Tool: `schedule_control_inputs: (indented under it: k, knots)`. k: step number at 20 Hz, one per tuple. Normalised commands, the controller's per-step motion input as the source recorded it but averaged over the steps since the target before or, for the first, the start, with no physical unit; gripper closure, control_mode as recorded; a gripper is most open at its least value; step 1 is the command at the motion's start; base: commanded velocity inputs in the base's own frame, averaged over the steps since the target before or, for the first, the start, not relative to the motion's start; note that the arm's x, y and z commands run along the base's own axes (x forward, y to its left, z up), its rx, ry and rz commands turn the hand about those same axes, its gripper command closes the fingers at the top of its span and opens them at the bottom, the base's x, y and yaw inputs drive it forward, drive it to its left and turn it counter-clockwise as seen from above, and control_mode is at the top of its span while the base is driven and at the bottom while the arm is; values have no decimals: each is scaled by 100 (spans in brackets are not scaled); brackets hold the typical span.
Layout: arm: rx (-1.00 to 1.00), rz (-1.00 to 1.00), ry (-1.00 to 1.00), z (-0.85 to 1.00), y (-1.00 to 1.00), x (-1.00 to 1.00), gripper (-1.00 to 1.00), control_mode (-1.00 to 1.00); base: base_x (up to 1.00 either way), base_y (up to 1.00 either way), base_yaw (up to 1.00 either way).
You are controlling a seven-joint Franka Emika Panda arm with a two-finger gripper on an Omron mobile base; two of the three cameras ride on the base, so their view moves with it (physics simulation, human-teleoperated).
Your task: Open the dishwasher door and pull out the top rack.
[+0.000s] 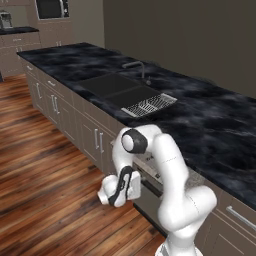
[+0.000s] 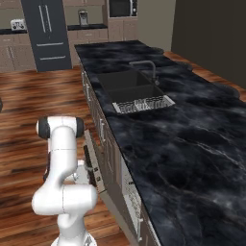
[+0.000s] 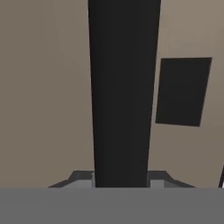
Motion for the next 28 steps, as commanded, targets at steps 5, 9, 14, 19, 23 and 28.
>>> schedule_control_inputs:
  k: [5, 9, 14, 19, 23, 28]
  knots:
    - [0, 0, 0, -35, 60, -42, 100, -100, 0, 0, 0]
    - [0, 0, 0, -37, 59, -43, 100, -100, 0, 0, 0]
    - [0, 0, 0, -36, 56, -39, 100, -100, 0, 0, 0]
    - [0, 0, 0, -37, 53, -37, 100, -100, 0, 0, 0]
    - [0, 0, 0, -38, 49, -37, 100, -100, 0, 0, 0]
    - [0, 0, 0, -41, 50, -35, 100, -100, 0, 0, 0]
